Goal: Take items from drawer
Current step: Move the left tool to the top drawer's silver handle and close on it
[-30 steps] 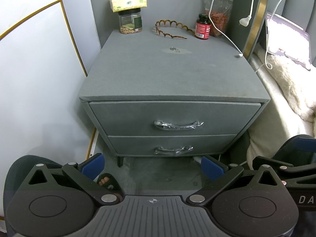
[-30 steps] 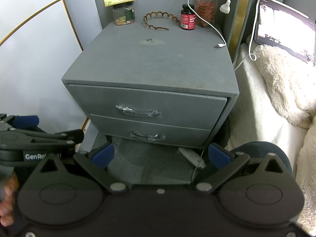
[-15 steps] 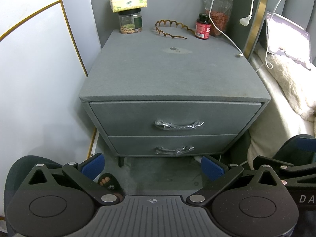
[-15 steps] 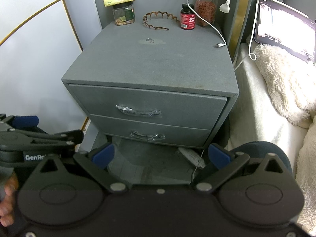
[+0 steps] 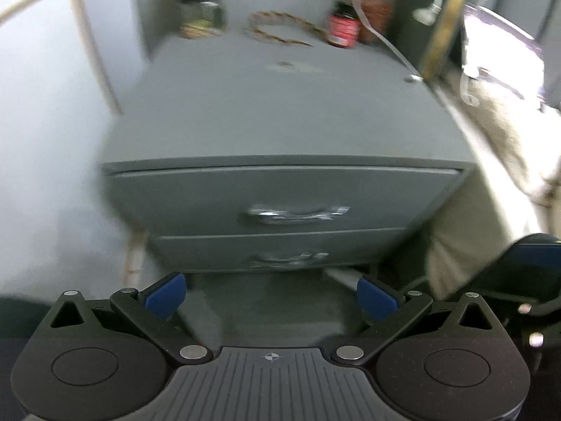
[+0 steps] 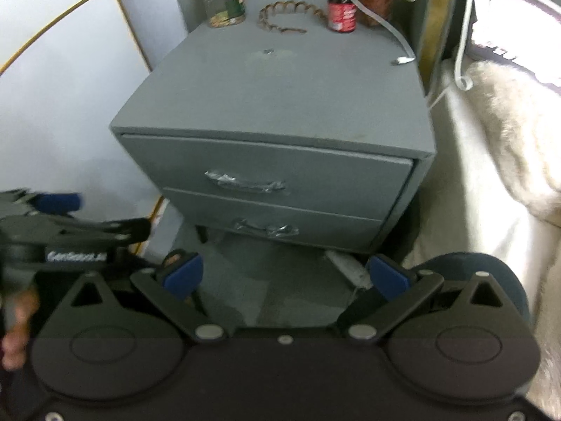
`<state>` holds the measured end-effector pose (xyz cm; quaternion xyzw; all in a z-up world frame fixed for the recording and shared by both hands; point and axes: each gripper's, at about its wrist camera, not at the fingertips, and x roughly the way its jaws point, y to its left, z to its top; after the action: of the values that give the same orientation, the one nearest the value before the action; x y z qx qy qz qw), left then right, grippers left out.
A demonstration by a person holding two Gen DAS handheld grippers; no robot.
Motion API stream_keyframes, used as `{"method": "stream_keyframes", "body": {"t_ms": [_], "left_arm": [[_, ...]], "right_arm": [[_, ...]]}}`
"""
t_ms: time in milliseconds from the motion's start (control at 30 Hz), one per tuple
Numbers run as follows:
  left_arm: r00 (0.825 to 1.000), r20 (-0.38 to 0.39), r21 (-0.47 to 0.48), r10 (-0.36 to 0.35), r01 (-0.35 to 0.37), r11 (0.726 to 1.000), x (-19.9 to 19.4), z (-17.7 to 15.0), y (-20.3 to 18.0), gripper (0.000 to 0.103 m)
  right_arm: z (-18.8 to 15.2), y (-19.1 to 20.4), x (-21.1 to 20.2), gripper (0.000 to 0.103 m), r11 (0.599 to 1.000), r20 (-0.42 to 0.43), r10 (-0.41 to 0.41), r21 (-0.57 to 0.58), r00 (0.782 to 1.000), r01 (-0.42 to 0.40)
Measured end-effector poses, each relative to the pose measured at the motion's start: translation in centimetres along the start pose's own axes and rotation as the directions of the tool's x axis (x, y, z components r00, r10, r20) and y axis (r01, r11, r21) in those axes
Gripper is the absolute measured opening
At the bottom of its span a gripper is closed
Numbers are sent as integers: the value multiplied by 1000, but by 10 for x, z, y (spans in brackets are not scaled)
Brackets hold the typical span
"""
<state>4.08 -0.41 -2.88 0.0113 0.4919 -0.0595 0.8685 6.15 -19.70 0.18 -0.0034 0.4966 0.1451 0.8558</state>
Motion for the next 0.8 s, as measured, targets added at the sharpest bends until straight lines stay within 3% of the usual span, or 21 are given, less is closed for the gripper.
{"method": "stream_keyframes", "body": {"t_ms": [200, 233, 333, 400, 500, 567, 700, 800], "left_arm": [[998, 53, 139, -29, 21, 990, 36, 19, -14, 103], [998, 53, 180, -35, 25, 983, 42, 20, -19, 103], [999, 35, 327, -30, 17, 945, 59, 23, -36, 103], [999, 32, 410, -35, 19, 912, 71, 21, -45, 103], [997, 66, 480, -41, 5, 877, 81, 16, -53, 103], [998, 59, 524, -34, -2, 852, 91, 13, -59, 103], [999, 42, 547, -33, 4, 837, 110, 10, -63, 102], [998, 51, 593, -31, -5, 805, 122, 5, -67, 91]], "right_arm": [[-2, -27, 13, 103, 998, 31, -25, -62, 999, 27], [-1, -32, 12, 103, 997, 38, 5, -76, 999, -2], [2, -32, 9, 103, 985, 52, 50, -169, 997, -40], [4, -31, 11, 103, 976, 36, 34, -215, 999, -25], [4, -37, 18, 99, 977, 12, -16, -210, 1000, 18], [3, -42, 16, 98, 984, 34, 12, -179, 999, -5], [1, -53, 13, 99, 992, 74, 63, -114, 995, -54], [2, -66, 12, 99, 990, 89, 138, -49, 986, -134]]}}
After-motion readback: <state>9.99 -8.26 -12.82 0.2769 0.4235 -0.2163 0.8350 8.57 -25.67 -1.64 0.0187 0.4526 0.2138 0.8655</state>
